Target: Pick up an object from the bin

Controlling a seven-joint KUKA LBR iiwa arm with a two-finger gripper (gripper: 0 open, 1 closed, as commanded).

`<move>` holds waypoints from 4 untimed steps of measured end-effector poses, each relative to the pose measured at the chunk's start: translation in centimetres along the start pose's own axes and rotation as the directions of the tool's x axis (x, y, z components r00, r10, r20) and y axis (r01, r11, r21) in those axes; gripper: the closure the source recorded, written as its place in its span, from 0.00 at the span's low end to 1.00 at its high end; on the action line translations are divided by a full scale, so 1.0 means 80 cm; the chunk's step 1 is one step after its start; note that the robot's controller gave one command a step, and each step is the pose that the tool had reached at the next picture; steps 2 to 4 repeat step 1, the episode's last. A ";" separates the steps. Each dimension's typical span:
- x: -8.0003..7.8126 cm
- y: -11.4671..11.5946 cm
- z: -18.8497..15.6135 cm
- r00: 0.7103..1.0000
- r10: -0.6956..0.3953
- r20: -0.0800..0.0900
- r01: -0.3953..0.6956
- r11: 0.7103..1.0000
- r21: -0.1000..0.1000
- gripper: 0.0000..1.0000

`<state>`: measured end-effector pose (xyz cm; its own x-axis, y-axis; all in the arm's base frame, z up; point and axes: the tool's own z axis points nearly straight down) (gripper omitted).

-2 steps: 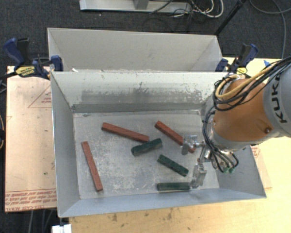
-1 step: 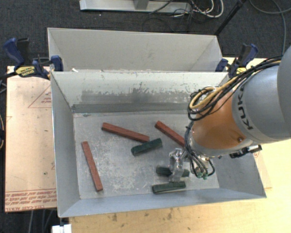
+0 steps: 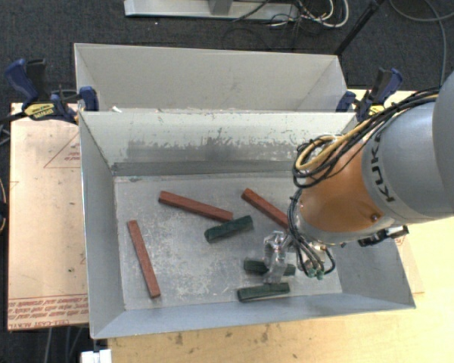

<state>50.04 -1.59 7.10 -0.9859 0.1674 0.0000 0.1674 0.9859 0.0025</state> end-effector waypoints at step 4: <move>-0.003 0.016 -0.249 0.995 -0.095 0.009 0.095 0.995 0.001 1.00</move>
Offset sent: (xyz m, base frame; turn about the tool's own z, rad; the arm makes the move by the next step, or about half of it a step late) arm 0.0000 0.0000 0.0000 0.0000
